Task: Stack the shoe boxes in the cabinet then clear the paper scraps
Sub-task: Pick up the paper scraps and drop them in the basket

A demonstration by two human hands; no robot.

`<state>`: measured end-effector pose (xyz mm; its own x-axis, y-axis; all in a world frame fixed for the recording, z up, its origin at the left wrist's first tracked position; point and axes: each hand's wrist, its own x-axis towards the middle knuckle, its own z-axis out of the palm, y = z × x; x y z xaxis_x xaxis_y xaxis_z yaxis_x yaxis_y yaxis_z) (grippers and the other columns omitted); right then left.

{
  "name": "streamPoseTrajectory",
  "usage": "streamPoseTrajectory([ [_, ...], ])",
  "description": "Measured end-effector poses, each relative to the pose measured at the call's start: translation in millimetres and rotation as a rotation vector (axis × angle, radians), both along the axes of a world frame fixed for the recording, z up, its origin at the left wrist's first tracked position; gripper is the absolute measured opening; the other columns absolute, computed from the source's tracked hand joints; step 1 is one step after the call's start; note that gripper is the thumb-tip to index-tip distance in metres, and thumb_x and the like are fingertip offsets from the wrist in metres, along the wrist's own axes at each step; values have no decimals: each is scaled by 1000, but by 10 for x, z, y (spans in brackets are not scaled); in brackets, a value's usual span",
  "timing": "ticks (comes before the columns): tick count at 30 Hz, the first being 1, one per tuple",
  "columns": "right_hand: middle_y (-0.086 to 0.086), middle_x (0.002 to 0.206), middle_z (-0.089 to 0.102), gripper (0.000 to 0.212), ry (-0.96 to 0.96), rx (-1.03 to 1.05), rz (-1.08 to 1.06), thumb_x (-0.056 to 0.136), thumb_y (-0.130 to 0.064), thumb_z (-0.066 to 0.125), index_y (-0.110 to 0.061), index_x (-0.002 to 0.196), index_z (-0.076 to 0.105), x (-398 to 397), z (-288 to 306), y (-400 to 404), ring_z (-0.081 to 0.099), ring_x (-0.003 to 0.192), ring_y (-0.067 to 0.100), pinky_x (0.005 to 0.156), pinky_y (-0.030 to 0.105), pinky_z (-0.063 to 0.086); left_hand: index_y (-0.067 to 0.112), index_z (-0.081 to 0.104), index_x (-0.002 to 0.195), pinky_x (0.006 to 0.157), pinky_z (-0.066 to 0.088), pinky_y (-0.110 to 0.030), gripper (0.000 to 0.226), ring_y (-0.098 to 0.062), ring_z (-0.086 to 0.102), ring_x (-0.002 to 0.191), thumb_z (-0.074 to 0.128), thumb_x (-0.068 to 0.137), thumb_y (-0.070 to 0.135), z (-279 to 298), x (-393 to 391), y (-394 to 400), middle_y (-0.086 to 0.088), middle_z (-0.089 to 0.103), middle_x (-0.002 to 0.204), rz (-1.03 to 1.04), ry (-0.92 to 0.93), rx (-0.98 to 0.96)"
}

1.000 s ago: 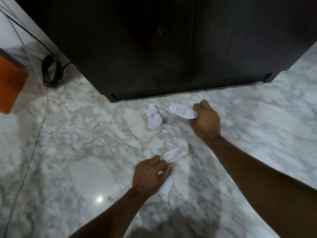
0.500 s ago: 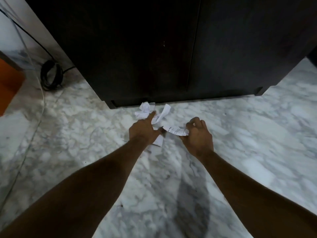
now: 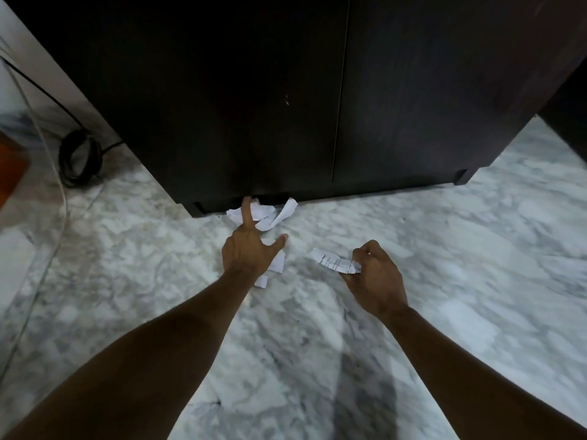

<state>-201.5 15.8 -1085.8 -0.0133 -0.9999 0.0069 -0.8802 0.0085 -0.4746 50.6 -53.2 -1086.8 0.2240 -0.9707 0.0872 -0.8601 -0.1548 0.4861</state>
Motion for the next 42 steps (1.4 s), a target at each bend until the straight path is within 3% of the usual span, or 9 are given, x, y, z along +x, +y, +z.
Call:
streamPoseTrajectory([
  [7,-7,85,50,37,-1,27,-37,94,-51,65,-18,80,56,128,33,-63,63,77,26,60,31,44,18,58,108,75,50,-39,38,-39,69,93,63,93,53,-14,101,-148,-13,74,97,51,-49,-8],
  [12,-8,50,44,68,-133,10,-168,84,-81,56,-23,55,36,67,371,-40,49,51,14,55,28,36,16,56,73,62,38,-28,37,-24,61,66,63,96,45,161,-185,126,1,61,68,-23,133,-73],
  [17,-3,45,40,79,-289,-136,-331,89,-87,26,-19,50,37,-237,951,61,48,48,17,61,33,47,19,61,66,60,50,-32,48,-17,63,65,69,85,63,668,-961,321,4,65,67,-149,330,-95],
  [21,-5,46,43,64,-284,-315,-472,103,-58,36,-22,50,36,-886,1675,188,49,50,16,60,34,42,15,72,69,69,56,-35,66,-19,67,72,54,85,77,1292,-1842,288,1,70,71,-295,447,-178],
  [25,-3,43,31,51,-236,-459,-633,92,-28,56,-18,49,31,-1695,2488,506,37,45,14,53,33,29,17,55,53,58,45,-33,53,-22,58,58,56,87,58,2089,-2812,355,-3,62,61,-432,549,-245],
  [29,5,52,39,39,-152,-566,-817,83,-33,54,-13,54,38,-2573,3106,966,53,57,39,63,40,45,19,49,53,54,39,-26,44,-21,55,60,71,87,38,2790,-3867,590,0,57,61,-528,687,-209],
  [34,13,60,48,42,-114,-700,-1029,89,-31,58,-15,54,41,-3743,3426,1339,63,67,37,69,41,47,13,47,53,55,28,-29,44,-19,47,55,68,85,35,3370,-5067,943,-5,54,58,-666,781,-285],
  [39,26,88,74,49,-175,-489,-1124,91,-48,54,-3,81,70,-4367,3197,1460,71,87,42,75,40,50,17,49,56,61,29,-30,47,-29,59,71,63,94,41,3392,-5993,1195,-6,57,65,-757,727,-198],
  [42,24,107,75,61,-205,-76,-1040,88,-53,52,1,105,72,-4646,3000,1514,72,100,40,74,34,48,19,71,90,82,48,-37,47,-35,66,105,46,99,58,3101,-6365,1208,-13,73,106,-902,432,11],
])
